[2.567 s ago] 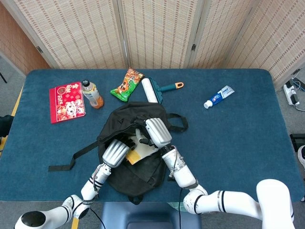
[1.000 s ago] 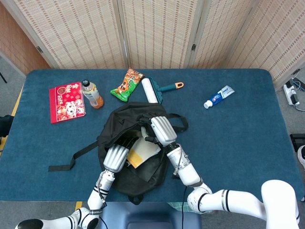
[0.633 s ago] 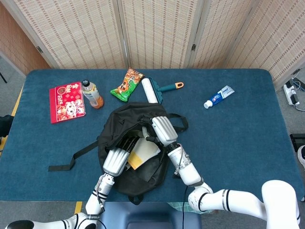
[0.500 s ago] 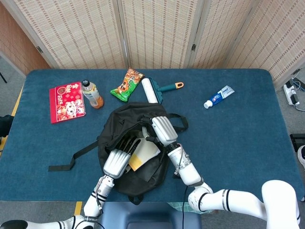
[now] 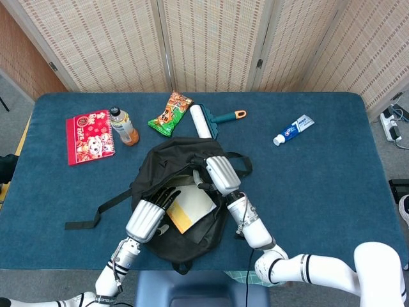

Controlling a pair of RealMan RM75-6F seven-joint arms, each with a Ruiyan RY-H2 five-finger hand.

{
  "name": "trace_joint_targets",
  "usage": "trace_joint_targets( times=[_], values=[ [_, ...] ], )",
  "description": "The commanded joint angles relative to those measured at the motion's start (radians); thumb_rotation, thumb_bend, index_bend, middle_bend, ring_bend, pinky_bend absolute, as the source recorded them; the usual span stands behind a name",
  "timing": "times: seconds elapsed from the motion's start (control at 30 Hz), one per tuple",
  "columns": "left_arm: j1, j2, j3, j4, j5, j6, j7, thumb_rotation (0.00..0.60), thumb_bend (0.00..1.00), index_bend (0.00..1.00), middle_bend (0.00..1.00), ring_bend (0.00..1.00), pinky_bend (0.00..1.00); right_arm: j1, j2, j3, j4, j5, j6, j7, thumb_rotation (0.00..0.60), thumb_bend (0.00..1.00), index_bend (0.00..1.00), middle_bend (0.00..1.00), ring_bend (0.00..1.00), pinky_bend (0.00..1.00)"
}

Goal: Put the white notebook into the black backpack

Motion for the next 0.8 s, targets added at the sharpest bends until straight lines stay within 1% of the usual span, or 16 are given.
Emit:
trace_joint_targets(
  times=[0.03, 0.13, 0.27, 0.37, 0.47, 0.53, 0.67, 0.8],
  values=[
    [0.030, 0.026, 0.021, 0.097, 0.112, 0.116, -0.169, 0.600, 0.00, 0.20, 0.23, 0.25, 0.21, -0.001, 0.002, -0.002, 0.001, 0.001, -0.004, 0.003, 0.600, 0.68, 0.61, 0.38, 0.30, 0.27],
    [0.044, 0.036, 0.027, 0.142, 0.154, 0.176, -0.262, 0.600, 0.00, 0.23, 0.27, 0.28, 0.23, -0.004, 0.005, -0.006, 0.002, 0.002, -0.010, 0.009, 0.600, 0.68, 0.61, 0.38, 0.30, 0.27],
    [0.065, 0.047, 0.030, 0.227, 0.216, 0.288, -0.417, 0.600, 0.00, 0.29, 0.34, 0.33, 0.27, -0.009, 0.009, -0.013, 0.010, 0.007, -0.024, 0.027, 0.600, 0.68, 0.61, 0.38, 0.30, 0.27],
    [0.085, 0.053, 0.019, 0.272, 0.231, 0.363, -0.509, 0.600, 0.00, 0.31, 0.37, 0.36, 0.28, -0.013, 0.014, -0.018, 0.013, 0.004, -0.031, 0.039, 0.600, 0.68, 0.61, 0.38, 0.30, 0.27],
    [0.103, 0.061, -0.004, 0.297, 0.234, 0.440, -0.594, 0.600, 0.00, 0.32, 0.39, 0.37, 0.30, -0.018, 0.021, -0.026, 0.011, -0.002, -0.038, 0.050, 0.600, 0.68, 0.61, 0.38, 0.30, 0.27],
    [0.120, 0.070, -0.022, 0.301, 0.222, 0.480, -0.635, 0.600, 0.00, 0.33, 0.40, 0.38, 0.32, -0.021, 0.027, -0.034, 0.005, -0.008, -0.044, 0.057, 0.600, 0.68, 0.61, 0.38, 0.30, 0.27],
    [0.151, 0.111, -0.054, 0.273, 0.192, 0.528, -0.655, 0.600, 0.00, 0.33, 0.40, 0.38, 0.32, -0.034, 0.047, -0.063, -0.022, -0.034, -0.055, 0.072, 0.600, 0.68, 0.61, 0.38, 0.29, 0.27],
    [0.168, 0.141, -0.063, 0.251, 0.173, 0.536, -0.661, 0.600, 0.00, 0.32, 0.40, 0.38, 0.32, -0.044, 0.063, -0.086, -0.045, -0.056, -0.059, 0.077, 0.600, 0.66, 0.60, 0.37, 0.29, 0.27]
  ],
)
